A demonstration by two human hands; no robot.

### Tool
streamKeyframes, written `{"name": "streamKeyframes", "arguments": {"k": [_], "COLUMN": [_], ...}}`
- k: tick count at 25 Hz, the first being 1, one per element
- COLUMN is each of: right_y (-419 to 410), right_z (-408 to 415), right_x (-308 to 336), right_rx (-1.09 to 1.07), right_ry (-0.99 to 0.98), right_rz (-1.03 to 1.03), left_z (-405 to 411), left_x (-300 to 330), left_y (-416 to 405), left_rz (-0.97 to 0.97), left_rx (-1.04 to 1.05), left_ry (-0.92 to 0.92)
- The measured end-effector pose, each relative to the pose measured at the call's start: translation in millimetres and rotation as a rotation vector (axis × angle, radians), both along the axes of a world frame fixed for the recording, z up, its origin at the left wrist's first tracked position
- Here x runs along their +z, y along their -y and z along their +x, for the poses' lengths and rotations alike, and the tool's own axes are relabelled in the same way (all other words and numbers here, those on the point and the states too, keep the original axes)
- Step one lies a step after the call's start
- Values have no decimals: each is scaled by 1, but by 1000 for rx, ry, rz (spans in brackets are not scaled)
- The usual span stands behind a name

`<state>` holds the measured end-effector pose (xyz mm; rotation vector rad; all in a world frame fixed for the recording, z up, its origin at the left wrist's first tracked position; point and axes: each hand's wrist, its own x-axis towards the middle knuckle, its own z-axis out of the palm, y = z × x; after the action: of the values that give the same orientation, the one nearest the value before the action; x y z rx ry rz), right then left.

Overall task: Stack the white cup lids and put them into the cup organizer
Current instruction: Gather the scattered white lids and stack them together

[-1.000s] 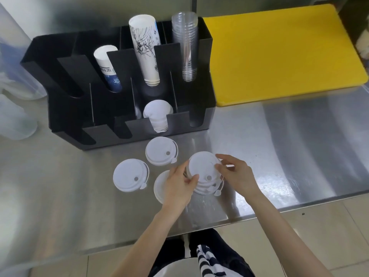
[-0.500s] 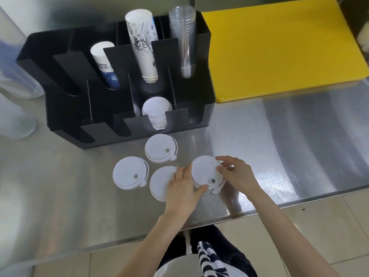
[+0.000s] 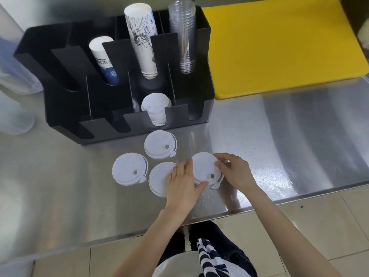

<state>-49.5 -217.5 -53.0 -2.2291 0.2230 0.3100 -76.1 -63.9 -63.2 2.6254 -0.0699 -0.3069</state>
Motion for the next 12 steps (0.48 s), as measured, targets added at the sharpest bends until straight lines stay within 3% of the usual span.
{"name": "streamKeyframes", "arguments": {"k": [12], "right_y": [-10], "right_z": [0], "right_x": [3], "right_rx": [55], "right_ry": [80], "right_rz": [-97], "left_z": [4], "left_x": [0], "left_y": [-1], "left_rz": [51], "left_rx": [-51], "left_ry": [60]}}
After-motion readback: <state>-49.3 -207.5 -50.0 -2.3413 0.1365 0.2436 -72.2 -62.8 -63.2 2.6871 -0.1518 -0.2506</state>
